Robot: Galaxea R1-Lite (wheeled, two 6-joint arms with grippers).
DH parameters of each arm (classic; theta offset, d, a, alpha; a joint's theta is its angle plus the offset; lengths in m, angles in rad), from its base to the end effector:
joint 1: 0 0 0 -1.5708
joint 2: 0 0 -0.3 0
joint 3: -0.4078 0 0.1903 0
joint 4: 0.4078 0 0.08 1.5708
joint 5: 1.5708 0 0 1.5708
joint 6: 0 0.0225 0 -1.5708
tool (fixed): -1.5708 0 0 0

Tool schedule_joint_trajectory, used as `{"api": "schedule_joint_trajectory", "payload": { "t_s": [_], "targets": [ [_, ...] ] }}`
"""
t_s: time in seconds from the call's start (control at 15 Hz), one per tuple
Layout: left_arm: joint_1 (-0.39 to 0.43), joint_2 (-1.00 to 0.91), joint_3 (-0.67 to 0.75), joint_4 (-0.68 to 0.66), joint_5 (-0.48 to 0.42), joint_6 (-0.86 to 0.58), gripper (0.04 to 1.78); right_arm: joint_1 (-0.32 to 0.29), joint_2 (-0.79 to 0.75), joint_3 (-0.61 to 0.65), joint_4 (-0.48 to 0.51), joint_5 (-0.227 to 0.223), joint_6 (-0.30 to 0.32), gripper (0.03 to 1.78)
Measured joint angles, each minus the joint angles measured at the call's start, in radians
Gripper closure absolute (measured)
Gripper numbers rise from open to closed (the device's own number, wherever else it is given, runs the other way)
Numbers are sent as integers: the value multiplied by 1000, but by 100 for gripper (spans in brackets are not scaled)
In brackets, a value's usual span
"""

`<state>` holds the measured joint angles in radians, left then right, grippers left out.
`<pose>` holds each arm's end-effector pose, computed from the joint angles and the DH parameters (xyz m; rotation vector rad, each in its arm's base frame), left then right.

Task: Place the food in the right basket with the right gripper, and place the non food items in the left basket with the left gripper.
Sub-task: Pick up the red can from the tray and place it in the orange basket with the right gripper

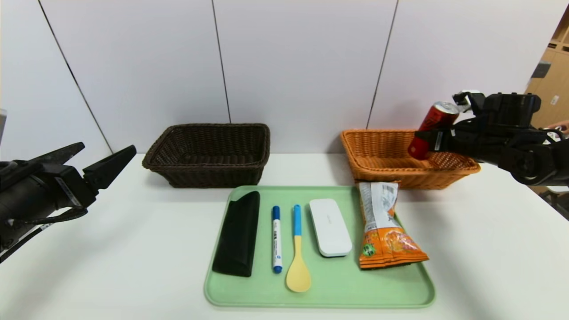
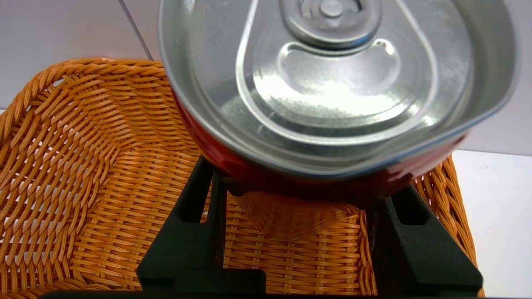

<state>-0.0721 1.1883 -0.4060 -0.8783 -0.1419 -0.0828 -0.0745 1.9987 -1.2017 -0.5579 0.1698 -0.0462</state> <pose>0.1663 -0.0152 0.2185 -0.0791 -0.0872 -0.2177 0.3990 -0.0260 0.1765 -0.0168 0.2351 0.1003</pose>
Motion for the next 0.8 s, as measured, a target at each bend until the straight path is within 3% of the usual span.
{"api": "schedule_joint_trajectory", "payload": {
  "t_s": [0.6,0.8],
  "targets": [
    [1,18,0,0,2,-4,13,-1,37,1,1,-18,-37,90],
    [0,15,5,0,1,-4,13,-1,40,4,-1,-19,-35,70]
  ]
}}
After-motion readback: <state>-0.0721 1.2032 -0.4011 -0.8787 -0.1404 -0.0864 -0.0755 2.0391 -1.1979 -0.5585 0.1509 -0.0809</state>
